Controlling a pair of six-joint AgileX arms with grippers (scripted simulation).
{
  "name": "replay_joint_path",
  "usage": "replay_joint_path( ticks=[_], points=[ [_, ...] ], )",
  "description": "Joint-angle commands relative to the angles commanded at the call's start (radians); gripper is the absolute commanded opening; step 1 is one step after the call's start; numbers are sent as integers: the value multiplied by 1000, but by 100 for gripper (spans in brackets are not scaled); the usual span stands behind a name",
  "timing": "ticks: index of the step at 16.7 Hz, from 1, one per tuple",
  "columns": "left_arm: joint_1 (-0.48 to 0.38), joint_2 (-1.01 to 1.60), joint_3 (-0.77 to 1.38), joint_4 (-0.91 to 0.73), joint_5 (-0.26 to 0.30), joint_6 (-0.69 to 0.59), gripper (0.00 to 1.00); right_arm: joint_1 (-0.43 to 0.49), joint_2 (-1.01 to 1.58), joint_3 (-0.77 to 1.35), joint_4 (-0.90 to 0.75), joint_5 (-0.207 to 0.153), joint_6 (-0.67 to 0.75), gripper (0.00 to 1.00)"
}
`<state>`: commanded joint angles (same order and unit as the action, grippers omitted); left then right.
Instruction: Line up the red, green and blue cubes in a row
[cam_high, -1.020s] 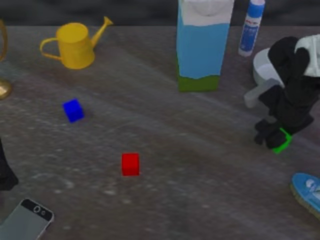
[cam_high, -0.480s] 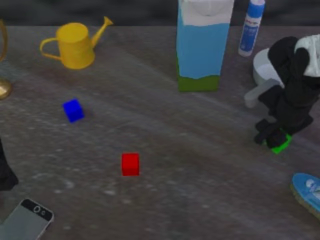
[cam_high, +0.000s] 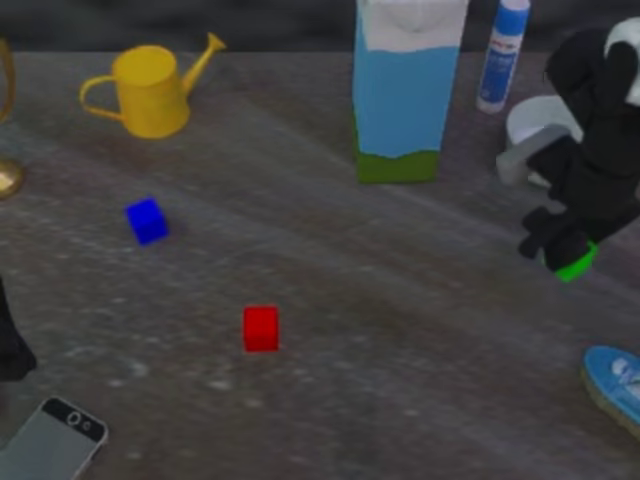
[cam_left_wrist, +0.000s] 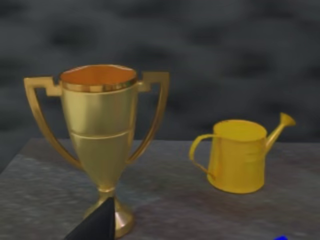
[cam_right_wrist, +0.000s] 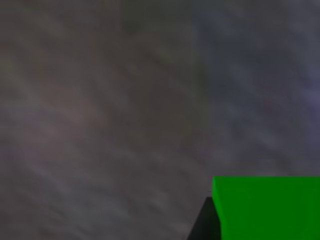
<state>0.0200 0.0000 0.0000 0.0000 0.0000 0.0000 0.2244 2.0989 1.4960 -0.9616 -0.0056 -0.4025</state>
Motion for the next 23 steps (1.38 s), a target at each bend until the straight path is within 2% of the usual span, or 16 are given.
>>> replay_joint_path(
  ticks=[7, 11, 15, 23],
  points=[
    [0, 0, 0, 0, 0, 0, 100, -1, -28, 30, -52, 0, 3, 0],
    [0, 0, 0, 0, 0, 0, 100, 59, 5, 82, -78, 2, 113, 0],
    [0, 0, 0, 0, 0, 0, 100, 177, 59, 175, -128, 6, 367, 0],
    [0, 0, 0, 0, 0, 0, 100, 450, 150, 358, -229, 14, 1016, 0]
  ],
)
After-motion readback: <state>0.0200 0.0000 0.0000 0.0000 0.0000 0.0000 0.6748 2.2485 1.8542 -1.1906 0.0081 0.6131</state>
